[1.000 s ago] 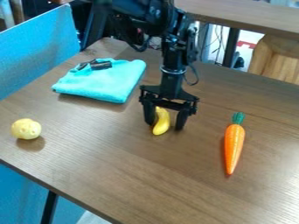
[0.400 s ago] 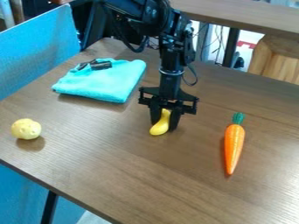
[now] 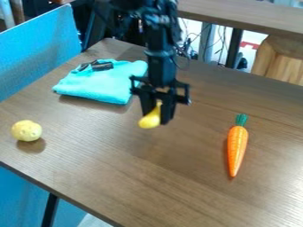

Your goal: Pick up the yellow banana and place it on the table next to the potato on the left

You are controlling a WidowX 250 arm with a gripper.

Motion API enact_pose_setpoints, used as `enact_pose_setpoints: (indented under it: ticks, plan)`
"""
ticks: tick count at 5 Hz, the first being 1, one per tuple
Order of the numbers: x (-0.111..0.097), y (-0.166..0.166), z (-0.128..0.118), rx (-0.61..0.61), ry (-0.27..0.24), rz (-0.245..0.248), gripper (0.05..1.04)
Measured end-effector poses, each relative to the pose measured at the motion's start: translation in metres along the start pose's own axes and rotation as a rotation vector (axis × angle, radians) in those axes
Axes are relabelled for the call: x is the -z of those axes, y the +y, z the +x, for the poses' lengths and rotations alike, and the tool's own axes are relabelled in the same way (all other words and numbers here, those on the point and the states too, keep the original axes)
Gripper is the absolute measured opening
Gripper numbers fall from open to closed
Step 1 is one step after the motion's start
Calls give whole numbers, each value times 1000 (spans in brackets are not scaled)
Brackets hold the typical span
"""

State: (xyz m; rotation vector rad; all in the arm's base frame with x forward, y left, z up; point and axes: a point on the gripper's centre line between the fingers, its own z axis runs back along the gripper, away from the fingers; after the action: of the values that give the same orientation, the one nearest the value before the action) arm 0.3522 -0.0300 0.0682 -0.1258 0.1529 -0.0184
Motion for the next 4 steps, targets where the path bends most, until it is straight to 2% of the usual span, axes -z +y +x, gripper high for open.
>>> enact_pose_setpoints:
  ticks: [1, 2, 3, 4]
  plan:
    - [4, 11, -32, 79, 92, 39, 442]
    - [26, 26, -54, 159, 166, 100, 442]
    - [27, 43, -78, 125, 120, 204, 442]
    - [29, 63, -84, 13, 98, 308, 442]
